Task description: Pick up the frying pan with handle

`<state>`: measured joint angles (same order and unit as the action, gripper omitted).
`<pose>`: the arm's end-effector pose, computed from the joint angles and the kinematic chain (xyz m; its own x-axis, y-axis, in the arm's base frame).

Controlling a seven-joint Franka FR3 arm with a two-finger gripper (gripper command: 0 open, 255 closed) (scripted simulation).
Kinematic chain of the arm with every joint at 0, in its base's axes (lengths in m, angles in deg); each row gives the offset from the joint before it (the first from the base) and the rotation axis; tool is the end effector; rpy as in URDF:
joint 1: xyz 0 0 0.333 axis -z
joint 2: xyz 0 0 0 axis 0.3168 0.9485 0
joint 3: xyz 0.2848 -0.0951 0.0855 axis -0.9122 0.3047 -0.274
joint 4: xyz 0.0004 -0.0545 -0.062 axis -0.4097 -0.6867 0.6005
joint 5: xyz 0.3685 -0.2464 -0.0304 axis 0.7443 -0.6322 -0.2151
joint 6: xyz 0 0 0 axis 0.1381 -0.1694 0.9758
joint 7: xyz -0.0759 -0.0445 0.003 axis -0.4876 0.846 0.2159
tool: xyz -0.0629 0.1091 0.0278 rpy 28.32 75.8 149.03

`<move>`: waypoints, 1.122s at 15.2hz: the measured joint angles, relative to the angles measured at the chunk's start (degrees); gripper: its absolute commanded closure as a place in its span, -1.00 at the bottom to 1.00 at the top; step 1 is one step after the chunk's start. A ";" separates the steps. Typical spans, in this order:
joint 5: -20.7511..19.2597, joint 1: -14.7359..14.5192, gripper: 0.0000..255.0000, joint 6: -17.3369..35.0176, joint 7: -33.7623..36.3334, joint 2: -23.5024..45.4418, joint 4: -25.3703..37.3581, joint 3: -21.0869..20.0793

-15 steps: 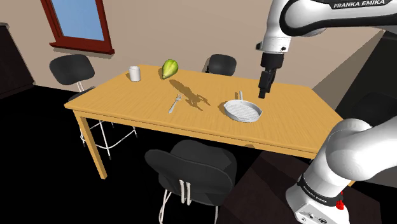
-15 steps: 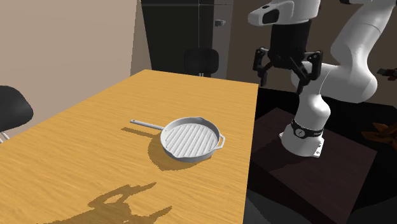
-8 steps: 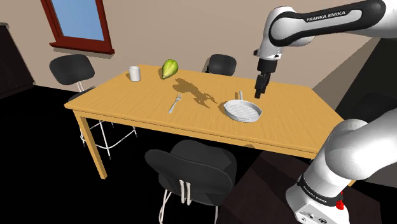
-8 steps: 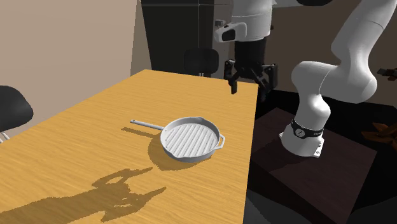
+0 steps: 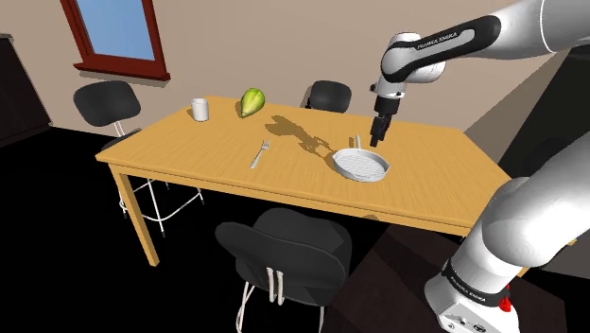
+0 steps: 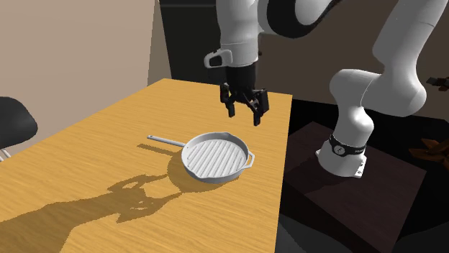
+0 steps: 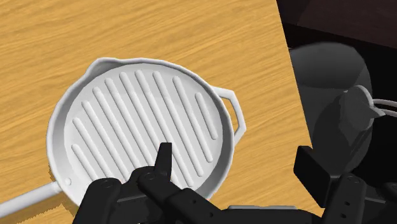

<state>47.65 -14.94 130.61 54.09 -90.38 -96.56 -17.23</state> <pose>0.4517 -0.2130 0.3937 0.9886 0.1429 -0.0466 0.1372 -0.9845 -0.1089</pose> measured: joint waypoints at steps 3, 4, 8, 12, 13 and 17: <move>2.11 0.33 -1.00 2.82 -4.37 5.97 3.11 2.61; 3.07 0.43 -1.00 4.00 -5.84 8.13 4.01 3.34; 8.22 1.46 -1.00 6.10 -12.27 17.83 10.73 5.67; 13.54 3.82 -1.00 7.06 -18.24 26.43 17.14 6.59; 15.16 4.56 -1.00 7.35 -19.62 29.14 19.19 6.46; 19.34 7.75 -1.00 6.82 -23.77 36.55 26.05 5.96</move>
<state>67.00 -7.19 137.43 30.32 -53.83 -70.51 -11.27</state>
